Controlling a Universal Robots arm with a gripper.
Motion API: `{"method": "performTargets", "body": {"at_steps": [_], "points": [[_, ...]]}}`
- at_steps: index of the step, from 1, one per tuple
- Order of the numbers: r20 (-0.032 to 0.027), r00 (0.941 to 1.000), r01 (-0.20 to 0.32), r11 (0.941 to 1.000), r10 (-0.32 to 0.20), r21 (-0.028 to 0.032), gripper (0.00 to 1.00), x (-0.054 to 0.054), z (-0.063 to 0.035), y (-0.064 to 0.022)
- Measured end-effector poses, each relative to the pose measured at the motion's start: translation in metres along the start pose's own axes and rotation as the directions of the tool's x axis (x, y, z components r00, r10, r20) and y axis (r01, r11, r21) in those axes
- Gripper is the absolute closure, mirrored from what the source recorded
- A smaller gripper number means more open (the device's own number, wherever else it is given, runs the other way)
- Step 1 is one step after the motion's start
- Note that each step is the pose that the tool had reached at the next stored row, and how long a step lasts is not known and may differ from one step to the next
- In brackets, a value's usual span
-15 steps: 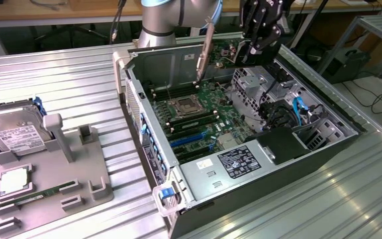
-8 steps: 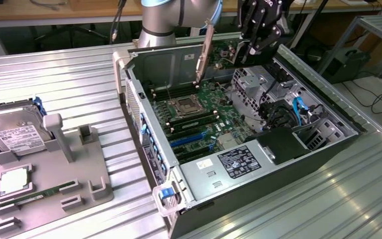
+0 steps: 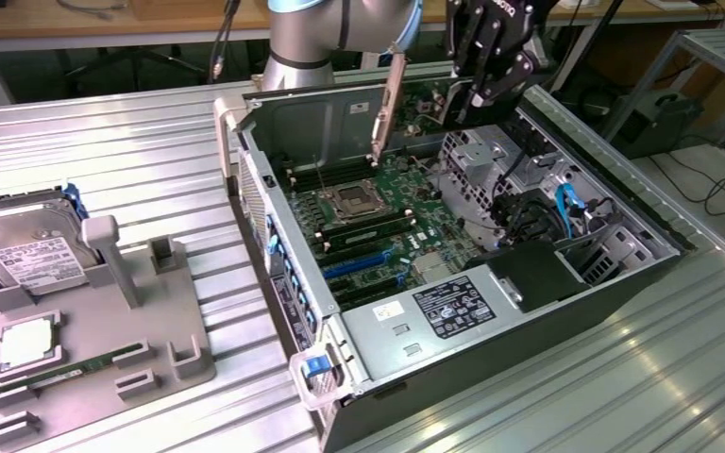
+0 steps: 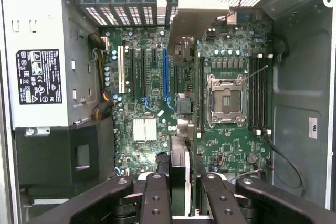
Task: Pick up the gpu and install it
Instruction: 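Insert the gpu into the slot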
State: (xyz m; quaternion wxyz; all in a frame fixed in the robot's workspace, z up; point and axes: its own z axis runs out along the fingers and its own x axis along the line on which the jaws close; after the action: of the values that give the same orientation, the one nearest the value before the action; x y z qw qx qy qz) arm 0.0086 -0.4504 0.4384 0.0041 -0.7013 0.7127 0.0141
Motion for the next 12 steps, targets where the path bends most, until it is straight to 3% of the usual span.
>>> {"method": "performTargets", "body": {"at_steps": [5,12], "points": [[-0.0068,1.0000,0.004,1.0000,-0.004,0.0050,0.73,0.0001,0.0009,0.0008],[-0.0075,0.9999,0.012,0.9999,-0.012,0.0069,0.73,0.0003,0.0051,0.0085]]}}
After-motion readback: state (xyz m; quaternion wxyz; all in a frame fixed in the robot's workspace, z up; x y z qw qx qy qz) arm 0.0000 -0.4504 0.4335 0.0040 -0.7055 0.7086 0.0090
